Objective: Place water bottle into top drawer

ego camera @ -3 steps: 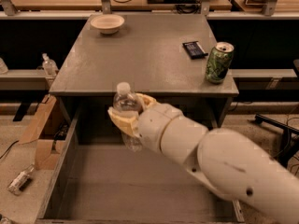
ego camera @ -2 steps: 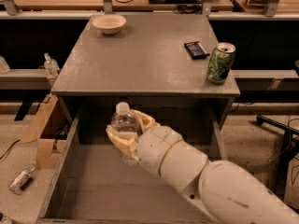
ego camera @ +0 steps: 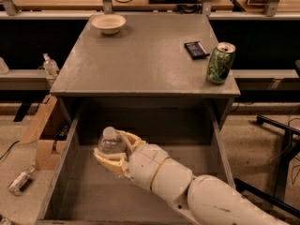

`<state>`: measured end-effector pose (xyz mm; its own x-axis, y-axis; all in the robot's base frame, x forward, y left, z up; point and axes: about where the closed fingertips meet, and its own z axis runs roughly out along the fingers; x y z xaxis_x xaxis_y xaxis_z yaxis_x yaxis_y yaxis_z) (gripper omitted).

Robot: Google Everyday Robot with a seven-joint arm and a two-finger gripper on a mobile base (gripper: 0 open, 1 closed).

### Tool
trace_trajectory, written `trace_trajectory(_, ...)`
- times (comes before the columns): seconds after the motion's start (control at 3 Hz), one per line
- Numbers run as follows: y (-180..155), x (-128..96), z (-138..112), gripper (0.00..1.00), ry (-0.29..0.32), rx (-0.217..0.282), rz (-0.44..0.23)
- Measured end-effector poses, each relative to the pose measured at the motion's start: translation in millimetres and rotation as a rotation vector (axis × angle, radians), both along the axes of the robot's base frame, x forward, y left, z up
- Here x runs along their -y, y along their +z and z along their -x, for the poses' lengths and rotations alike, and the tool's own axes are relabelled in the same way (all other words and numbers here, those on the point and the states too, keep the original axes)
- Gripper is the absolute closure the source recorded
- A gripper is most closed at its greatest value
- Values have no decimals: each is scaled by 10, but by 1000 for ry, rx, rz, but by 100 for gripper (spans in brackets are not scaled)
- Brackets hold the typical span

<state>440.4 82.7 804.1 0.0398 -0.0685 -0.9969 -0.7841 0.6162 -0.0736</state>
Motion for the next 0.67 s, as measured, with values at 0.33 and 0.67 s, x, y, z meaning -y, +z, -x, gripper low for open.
trace_trajectory(0.33,-223,-148,-72,100,48,2,14)
trace_trajectory(0.67,-447,-278,-154,100,70,-9,39)
